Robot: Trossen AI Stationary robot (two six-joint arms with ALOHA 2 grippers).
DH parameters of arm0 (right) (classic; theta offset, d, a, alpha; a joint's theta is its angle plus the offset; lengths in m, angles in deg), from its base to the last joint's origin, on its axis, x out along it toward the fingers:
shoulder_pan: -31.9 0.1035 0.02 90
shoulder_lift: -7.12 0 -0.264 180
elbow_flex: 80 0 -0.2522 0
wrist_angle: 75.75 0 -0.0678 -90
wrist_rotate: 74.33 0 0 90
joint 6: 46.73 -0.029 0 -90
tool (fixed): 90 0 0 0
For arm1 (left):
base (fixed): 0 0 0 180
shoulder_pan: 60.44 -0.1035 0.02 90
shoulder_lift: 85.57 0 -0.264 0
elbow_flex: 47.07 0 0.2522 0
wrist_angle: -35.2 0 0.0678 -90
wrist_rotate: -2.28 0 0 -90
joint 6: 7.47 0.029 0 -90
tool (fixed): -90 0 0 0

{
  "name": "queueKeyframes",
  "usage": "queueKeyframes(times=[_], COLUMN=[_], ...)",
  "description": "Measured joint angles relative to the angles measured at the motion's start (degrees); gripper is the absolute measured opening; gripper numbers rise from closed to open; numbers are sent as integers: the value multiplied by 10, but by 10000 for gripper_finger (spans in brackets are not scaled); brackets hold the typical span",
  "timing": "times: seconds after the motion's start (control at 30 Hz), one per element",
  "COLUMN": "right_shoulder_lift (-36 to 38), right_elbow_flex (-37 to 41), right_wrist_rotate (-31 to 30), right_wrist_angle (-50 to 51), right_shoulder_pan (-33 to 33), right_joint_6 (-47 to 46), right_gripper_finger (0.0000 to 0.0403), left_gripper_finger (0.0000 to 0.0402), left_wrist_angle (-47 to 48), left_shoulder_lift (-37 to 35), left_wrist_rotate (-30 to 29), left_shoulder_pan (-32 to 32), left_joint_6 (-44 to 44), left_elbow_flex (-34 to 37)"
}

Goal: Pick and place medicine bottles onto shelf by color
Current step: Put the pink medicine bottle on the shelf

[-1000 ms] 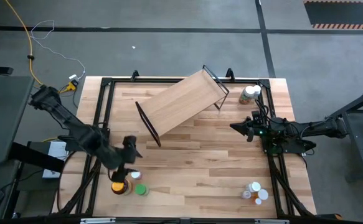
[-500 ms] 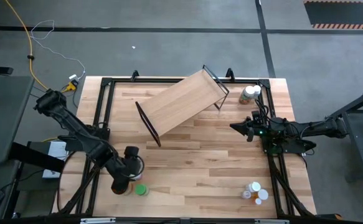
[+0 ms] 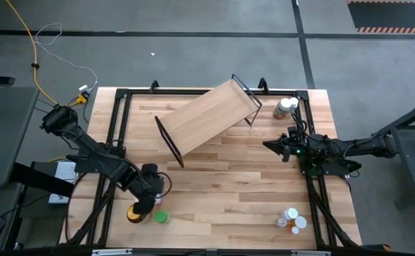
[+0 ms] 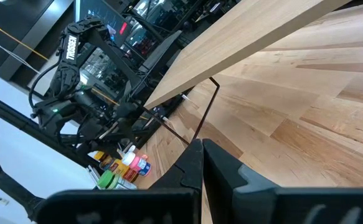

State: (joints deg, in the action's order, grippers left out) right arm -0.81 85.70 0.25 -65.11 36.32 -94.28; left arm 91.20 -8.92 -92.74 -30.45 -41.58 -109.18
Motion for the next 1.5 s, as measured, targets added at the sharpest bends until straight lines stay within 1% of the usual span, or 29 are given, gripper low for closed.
queueKeyframes(times=[0.13, 0.33, 0.67, 0.83, 1.07, 1.3, 1.5], right_shoulder_lift=[0, 0, 0, 0, 0, 0, 0], right_elbow_flex=[0, 0, 0, 0, 0, 0, 0], right_wrist_rotate=[0, 0, 0, 0, 0, 0, 0], right_wrist_angle=[0, 0, 0, 0, 0, 0, 0], right_shoulder_pan=[0, 0, 0, 0, 0, 0, 0], right_joint_6=[0, 0, 0, 0, 0, 0, 0], right_gripper_finger=[0, 0, 0, 0, 0, 0, 0], left_gripper_finger=[273, 273, 273, 273, 272, 253, 235], left_wrist_angle=[0, 0, -21, -46, -39, -21, -24], left_shoulder_lift=[0, 0, 0, 0, 0, 0, 0], left_wrist_rotate=[34, 63, 66, 68, 58, 31, 31], left_shoulder_pan=[-12, -25, -26, -24, -21, -21, -14], left_joint_6=[-18, -70, -138, -125, -121, -88, -77], left_elbow_flex=[0, 0, 0, 0, 0, 0, 0])
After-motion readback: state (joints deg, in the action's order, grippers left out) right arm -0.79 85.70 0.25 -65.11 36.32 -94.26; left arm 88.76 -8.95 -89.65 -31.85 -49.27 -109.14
